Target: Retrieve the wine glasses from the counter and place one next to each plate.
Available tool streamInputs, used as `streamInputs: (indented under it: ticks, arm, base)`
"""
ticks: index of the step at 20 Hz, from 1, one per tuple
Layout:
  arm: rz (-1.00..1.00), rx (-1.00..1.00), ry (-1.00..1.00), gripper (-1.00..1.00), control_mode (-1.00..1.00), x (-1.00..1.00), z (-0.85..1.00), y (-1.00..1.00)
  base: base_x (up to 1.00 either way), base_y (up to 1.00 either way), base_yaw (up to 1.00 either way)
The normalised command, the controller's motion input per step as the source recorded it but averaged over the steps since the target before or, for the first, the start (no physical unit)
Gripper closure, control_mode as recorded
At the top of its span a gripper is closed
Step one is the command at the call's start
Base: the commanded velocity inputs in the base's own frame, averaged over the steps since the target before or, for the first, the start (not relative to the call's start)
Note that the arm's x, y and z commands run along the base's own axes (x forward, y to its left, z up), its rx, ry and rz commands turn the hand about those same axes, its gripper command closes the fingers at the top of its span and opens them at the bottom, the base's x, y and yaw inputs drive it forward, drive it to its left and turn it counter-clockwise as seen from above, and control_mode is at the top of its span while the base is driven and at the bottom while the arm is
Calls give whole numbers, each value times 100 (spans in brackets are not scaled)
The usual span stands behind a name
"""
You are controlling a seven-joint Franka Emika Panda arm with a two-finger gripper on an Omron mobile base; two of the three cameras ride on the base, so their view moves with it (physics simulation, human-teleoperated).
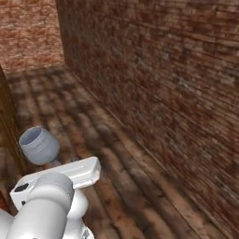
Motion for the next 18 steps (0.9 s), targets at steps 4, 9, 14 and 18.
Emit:
streamInputs:
  ticks: [4,9,14,18]
  arm:
    - [0,0,0,100,100,0,0,0]
    - [0,0,0,100,100,0,0,0]
    - [0,0,0,100,100,0,0,0]
    - [0,0,0,100,100,0,0,0]
  base:
    - [100,-48,64]
    - [100,-45,66]
    - [100,-36,68]
    - [100,-40,66]
